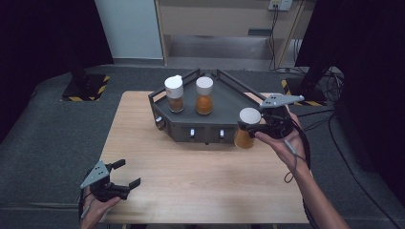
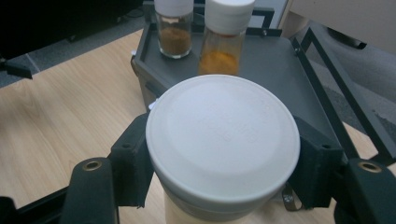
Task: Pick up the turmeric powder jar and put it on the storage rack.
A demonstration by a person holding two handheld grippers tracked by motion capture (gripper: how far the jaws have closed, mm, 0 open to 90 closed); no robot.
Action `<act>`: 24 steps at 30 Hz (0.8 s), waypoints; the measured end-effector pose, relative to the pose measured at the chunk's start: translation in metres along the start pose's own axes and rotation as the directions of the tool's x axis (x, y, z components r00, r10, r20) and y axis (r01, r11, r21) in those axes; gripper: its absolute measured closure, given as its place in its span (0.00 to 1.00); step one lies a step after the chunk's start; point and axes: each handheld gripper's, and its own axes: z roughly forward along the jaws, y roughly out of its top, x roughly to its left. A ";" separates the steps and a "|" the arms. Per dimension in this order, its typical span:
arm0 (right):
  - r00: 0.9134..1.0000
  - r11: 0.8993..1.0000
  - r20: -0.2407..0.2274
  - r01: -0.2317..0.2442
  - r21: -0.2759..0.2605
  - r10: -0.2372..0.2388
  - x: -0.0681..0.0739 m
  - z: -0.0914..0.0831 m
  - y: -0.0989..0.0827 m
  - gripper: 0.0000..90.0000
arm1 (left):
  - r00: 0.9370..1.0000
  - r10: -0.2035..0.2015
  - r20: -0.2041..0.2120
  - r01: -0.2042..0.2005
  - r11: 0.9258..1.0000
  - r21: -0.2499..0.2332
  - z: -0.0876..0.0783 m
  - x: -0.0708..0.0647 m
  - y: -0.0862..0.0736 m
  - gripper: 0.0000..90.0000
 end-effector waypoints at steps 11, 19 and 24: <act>1.000 1.000 0.013 -0.013 0.005 0.013 -0.009 0.020 0.031 0.37 | 1.000 0.000 0.001 0.000 1.000 -0.001 0.000 0.000 0.000 0.00; 0.998 1.000 0.052 -0.022 0.012 0.022 -0.017 0.039 0.046 0.37 | 1.000 -0.003 0.002 0.003 1.000 -0.003 0.000 0.001 -0.001 0.00; 0.997 0.999 0.076 -0.033 0.019 0.032 -0.021 0.049 0.055 0.37 | 1.000 -0.004 0.002 0.004 1.000 -0.004 0.000 0.001 -0.001 0.00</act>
